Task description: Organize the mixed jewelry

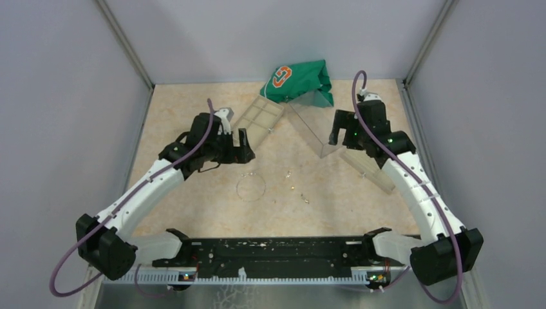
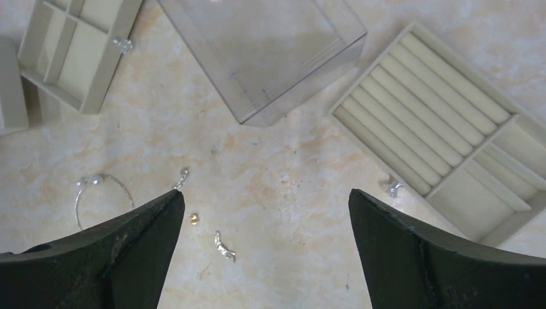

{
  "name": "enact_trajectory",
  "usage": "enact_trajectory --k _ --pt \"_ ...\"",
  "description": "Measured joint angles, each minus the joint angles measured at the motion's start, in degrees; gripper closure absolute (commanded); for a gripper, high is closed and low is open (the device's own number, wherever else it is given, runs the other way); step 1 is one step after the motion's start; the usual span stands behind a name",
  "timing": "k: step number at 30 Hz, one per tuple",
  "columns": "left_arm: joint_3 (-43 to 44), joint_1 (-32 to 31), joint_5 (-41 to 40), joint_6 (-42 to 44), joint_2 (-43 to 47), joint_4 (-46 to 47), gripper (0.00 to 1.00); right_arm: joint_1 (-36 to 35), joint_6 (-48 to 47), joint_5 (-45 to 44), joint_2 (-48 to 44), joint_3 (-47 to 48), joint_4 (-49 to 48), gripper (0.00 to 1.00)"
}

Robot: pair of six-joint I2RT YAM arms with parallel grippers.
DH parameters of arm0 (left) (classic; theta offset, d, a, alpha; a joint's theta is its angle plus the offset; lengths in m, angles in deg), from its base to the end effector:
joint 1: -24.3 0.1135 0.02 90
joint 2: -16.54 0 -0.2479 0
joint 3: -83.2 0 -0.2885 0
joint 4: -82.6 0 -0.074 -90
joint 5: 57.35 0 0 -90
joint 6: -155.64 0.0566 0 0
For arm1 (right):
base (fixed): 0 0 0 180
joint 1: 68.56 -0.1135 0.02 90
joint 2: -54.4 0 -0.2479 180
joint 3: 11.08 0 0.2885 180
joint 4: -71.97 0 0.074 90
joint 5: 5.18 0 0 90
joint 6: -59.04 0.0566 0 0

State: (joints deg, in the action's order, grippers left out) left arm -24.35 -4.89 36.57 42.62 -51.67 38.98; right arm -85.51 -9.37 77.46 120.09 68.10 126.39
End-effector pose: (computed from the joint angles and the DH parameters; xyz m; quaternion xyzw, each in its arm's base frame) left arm 0.2744 -0.1578 0.2822 0.0632 0.9014 -0.2158 0.3701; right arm 0.2860 0.0796 0.3215 0.0634 0.9060 0.0816 0.4104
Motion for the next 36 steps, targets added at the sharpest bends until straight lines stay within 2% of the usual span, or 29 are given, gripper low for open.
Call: enact_trajectory --k 3,7,10,13,17,21,31,34,36 --pt "-1.0 -3.4 0.0 -2.4 -1.8 0.2 0.01 -1.9 0.0 2.0 0.1 -0.5 0.2 0.02" --pt "-2.3 -4.2 0.2 -5.7 -4.4 0.6 0.01 -5.6 -0.4 3.6 2.4 -0.2 0.3 0.06" --pt "-2.6 -4.2 -0.7 -7.7 -4.9 1.0 0.02 -6.6 -1.2 5.2 7.8 2.3 0.7 0.12" --pt "-2.6 -4.2 -2.4 -9.2 -4.5 2.4 0.02 -7.9 -2.3 6.4 14.3 6.2 0.7 0.13" --pt "-2.6 -3.7 -5.0 -10.6 -3.8 3.0 0.01 -13.5 -3.6 7.6 24.9 14.4 0.5 0.19" --pt "-2.6 -2.8 -6.9 -11.4 -3.0 2.9 0.01 -15.6 -3.6 7.9 35.2 22.5 0.5 0.22" --pt "-2.9 -2.3 -8.3 -12.2 0.2 2.4 0.01 -12.2 -2.1 3.9 65.8 55.1 4.6 0.23" --pt "-3.5 -2.3 -8.5 -12.3 1.5 2.1 0.01 -10.1 -1.1 1.3 71.8 63.6 7.5 0.23" --pt "-3.8 -2.3 -8.6 -12.3 2.1 1.9 0.02 -8.4 0.0 -0.7 72.8 65.5 8.7 0.23"
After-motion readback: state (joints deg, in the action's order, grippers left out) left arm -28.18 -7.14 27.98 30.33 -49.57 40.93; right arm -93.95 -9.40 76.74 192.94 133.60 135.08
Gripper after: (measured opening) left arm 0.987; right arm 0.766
